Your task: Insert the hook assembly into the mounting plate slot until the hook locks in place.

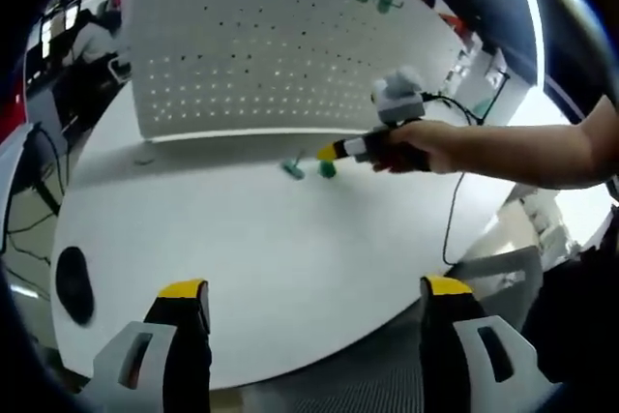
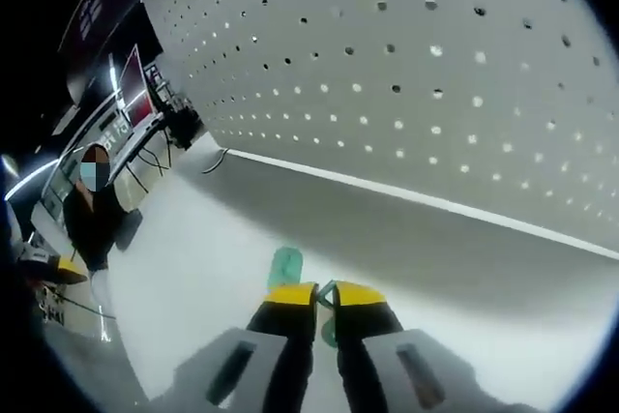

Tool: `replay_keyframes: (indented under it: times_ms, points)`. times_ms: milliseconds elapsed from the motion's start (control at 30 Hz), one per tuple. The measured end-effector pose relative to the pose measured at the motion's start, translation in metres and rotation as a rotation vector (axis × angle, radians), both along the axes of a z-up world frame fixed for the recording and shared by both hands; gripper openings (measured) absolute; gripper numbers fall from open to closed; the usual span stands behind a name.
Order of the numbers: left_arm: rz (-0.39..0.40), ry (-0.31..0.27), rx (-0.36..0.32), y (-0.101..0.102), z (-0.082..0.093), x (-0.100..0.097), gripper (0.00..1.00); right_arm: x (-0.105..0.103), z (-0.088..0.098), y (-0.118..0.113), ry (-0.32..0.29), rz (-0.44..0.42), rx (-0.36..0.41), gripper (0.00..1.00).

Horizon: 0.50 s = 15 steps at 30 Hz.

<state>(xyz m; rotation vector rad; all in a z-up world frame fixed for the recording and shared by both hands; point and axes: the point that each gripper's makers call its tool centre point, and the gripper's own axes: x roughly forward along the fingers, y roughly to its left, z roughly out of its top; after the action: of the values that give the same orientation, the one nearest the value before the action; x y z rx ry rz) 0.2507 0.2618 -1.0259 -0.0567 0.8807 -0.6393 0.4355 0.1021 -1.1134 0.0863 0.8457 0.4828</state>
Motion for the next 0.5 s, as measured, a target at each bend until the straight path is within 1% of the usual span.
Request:
replay_keyframes:
  times_ms: [67, 300, 500]
  points:
    - [-0.003, -0.001, -0.004, -0.001, 0.000, 0.000, 0.91, -0.001, 0.000, -0.001, 0.003, -0.004, 0.002, 0.04]
    - [-0.006, -0.010, -0.011, -0.002, 0.002, 0.001, 0.90, -0.006, 0.007, -0.005, -0.023, 0.013, -0.021, 0.00]
    - [-0.011, -0.018, -0.020, -0.005, 0.004, 0.002, 0.90, -0.009, 0.017, -0.010, -0.052, -0.011, -0.009, 0.00]
